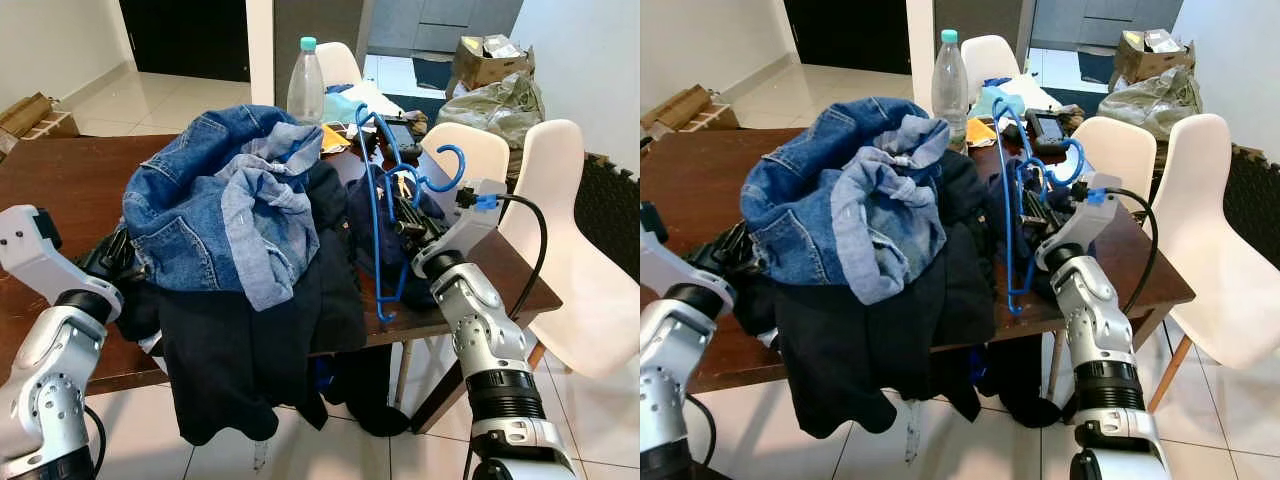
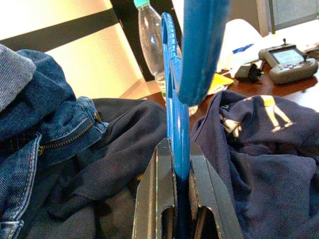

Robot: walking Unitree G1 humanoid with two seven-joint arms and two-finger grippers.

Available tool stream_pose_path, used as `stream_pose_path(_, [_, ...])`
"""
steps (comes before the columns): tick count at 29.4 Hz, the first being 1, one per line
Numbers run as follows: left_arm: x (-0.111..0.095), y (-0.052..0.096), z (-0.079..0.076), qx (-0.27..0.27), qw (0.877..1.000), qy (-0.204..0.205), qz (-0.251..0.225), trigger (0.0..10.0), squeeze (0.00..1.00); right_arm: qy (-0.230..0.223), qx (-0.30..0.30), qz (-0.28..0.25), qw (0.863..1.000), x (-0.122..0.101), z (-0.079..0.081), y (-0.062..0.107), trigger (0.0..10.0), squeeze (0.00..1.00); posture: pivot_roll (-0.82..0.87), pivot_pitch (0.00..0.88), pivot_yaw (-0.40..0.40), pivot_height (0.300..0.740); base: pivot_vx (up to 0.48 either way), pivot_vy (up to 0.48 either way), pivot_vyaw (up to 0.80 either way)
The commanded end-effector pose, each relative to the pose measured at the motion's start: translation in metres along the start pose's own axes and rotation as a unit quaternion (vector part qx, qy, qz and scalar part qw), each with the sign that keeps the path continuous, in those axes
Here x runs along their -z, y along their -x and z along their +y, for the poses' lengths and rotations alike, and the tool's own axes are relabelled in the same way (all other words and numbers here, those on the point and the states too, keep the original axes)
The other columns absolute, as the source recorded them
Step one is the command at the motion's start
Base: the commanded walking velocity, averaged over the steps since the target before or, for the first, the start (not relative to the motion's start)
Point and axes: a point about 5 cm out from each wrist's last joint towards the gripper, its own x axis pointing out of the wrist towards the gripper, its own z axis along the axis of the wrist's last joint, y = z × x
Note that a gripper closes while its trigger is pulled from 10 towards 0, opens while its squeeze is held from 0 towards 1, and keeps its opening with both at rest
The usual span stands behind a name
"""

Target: Hang hanger

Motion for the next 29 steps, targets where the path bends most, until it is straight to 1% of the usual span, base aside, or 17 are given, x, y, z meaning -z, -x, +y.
stream_pose_path(1, [0.006,-0.002,0.001,0.005,1.000,-0.002,0.015,0.0,0.00,0.012,0.001,-0.009,1.000,-0.008,0.000,-0.001,10.0,0.00,0.17,0.065,-0.048,0.740,0.000,0.000,0.00])
stream_pose_path(6, [0.007,-0.003,-0.002,0.010,1.000,0.002,0.015,0.0,0.00,0.013,0.001,-0.010,1.000,-0.010,-0.001,-0.001,10.0,0.00,0.17,0.069,-0.048,0.740,0.000,0.000,0.00])
stream_pose_path(7, [0.004,-0.003,-0.003,0.009,1.000,-0.002,0.009,5.8,0.00,0.014,0.002,-0.011,1.000,-0.011,-0.001,-0.001,10.0,0.00,0.17,0.069,-0.048,0.740,0.000,0.000,0.00])
stream_pose_path(8, [0.001,-0.003,-0.004,0.003,1.000,-0.007,0.001,10.0,0.47,0.014,0.003,-0.011,1.000,-0.011,-0.002,0.000,10.0,0.00,0.17,0.068,-0.048,0.740,0.000,0.000,0.00])
stream_pose_path(9, [0.001,-0.003,-0.004,0.003,1.000,-0.007,0.001,10.0,0.47,0.014,0.003,-0.011,1.000,-0.011,-0.002,0.000,10.0,0.00,0.17,0.068,-0.048,0.740,0.000,0.000,0.00])
stream_pose_path(10, [-0.003,-0.003,-0.004,-0.003,1.000,-0.006,-0.007,10.0,1.00,0.015,0.004,-0.010,1.000,-0.011,-0.003,0.000,10.0,0.00,0.17,0.070,-0.049,0.740,0.000,0.000,0.00])
stream_pose_path(16, [-0.007,-0.003,-0.005,-0.005,1.000,-0.003,-0.015,10.0,1.00,0.014,0.004,-0.010,1.000,-0.010,-0.002,0.000,10.0,0.00,0.17,0.070,-0.050,0.740,0.000,0.000,0.00])
stream_pose_path(21, [-0.009,-0.005,-0.011,0.005,1.000,0.000,-0.017,10.0,1.00,0.014,0.002,-0.009,1.000,-0.010,-0.001,-0.001,10.0,0.00,0.17,0.071,-0.050,0.740,0.000,0.000,0.00])
stream_pose_path(23, [-0.009,-0.005,-0.011,0.005,1.000,0.000,-0.017,10.0,1.00,0.014,0.002,-0.009,1.000,-0.010,-0.001,-0.001,10.0,0.00,0.17,0.071,-0.050,0.740,0.000,0.000,0.00])
stream_pose_path(24, [-0.009,-0.003,-0.011,0.001,1.000,0.009,-0.016,10.0,0.00,0.014,0.002,-0.009,1.000,-0.010,-0.002,-0.001,10.0,0.00,0.17,0.074,-0.050,0.740,0.000,0.000,0.00])
stream_pose_path(25, [-0.009,-0.003,-0.011,0.001,1.000,0.009,-0.016,10.0,0.00,0.014,0.002,-0.009,1.000,-0.010,-0.002,-0.001,10.0,0.00,0.17,0.074,-0.050,0.740,0.000,0.000,0.00])
stream_pose_path(26, [-0.006,-0.001,-0.009,-0.007,1.000,0.019,-0.011,10.0,0.00,0.014,0.003,-0.009,1.000,-0.010,-0.002,-0.001,10.0,0.00,0.18,0.076,-0.051,0.740,0.000,0.000,0.00])
stream_pose_path(28, [-0.006,-0.001,-0.009,-0.007,1.000,0.019,-0.011,10.0,0.00,0.014,0.003,-0.009,1.000,-0.010,-0.002,-0.001,10.0,0.00,0.18,0.076,-0.051,0.740,0.000,0.000,0.00])
stream_pose_path(29, [0.001,0.002,-0.003,-0.021,0.999,0.032,-0.001,10.0,0.00,0.014,0.004,-0.008,1.000,-0.010,-0.003,-0.001,10.0,0.00,0.18,0.076,-0.051,0.740,0.000,0.000,0.00])
